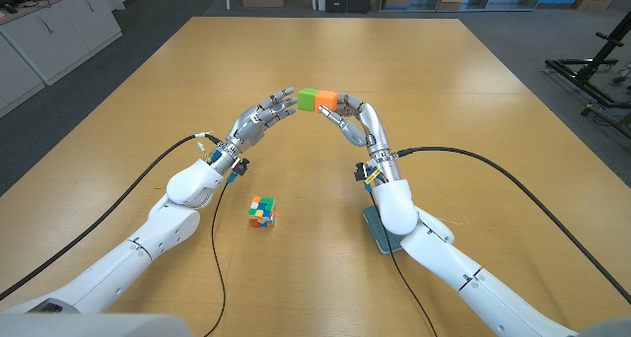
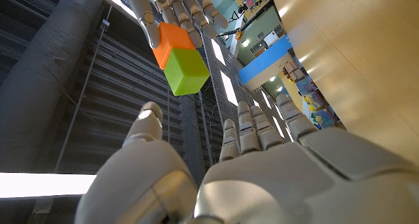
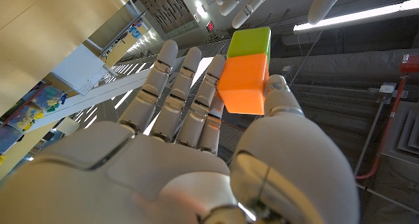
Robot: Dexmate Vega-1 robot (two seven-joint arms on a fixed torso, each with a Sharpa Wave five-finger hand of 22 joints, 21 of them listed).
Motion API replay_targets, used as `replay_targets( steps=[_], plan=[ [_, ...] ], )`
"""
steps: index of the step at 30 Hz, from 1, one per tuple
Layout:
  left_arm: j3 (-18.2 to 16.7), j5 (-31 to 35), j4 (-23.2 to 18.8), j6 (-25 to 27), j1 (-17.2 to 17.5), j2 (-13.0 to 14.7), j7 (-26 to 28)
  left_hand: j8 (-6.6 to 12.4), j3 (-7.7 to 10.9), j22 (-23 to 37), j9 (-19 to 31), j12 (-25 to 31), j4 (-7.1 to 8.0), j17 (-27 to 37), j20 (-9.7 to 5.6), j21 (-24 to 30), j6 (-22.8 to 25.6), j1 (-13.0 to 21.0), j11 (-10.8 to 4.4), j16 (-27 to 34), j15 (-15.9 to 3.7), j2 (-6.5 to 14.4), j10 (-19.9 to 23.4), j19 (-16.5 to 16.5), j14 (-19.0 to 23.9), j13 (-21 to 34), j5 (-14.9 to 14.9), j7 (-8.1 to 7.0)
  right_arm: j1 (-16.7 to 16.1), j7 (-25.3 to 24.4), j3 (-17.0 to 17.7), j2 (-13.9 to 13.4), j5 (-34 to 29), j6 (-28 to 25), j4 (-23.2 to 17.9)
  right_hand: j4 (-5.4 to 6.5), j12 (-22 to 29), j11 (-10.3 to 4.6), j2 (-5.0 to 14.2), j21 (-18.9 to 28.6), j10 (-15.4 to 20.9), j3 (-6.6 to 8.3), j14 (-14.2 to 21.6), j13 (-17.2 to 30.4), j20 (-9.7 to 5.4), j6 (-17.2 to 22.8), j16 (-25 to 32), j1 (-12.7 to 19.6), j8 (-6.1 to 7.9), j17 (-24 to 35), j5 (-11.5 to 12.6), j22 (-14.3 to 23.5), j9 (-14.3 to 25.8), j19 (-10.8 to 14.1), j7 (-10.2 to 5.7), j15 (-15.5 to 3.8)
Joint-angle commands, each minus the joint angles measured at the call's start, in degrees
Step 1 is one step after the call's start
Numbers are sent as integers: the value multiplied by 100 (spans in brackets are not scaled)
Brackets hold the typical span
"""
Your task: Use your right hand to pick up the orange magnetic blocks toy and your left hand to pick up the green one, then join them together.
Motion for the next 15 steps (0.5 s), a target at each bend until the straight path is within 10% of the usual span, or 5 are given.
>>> replay_targets(
  steps=[1,15],
  plan=[
    [-328,138,-279,-12,386,247,512,-5,-33,28,16,30,-9,8,-32,-12,-22,-39,-31,38,-77,48,-29,-34,-60,10,10,105,-254,-138,75,35,84,-237,-224,35,24,-258,563,20,264,11,-3,25,14,773,2,508,38,18,20,22,26,-41,-748,-374],
    [-485,752,-345,64,566,-165,1603,179,0,30,2,160,34,0,-221,40,394,-86,-96,127,-186,203,240,87,140,-8,0,55,-374,214,520,-319,843,-76,-145,41,13,-256,567,22,256,-2,-11,26,21,764,-3,499,31,27,19,22,26,-49,-728,-368]
  ],
)
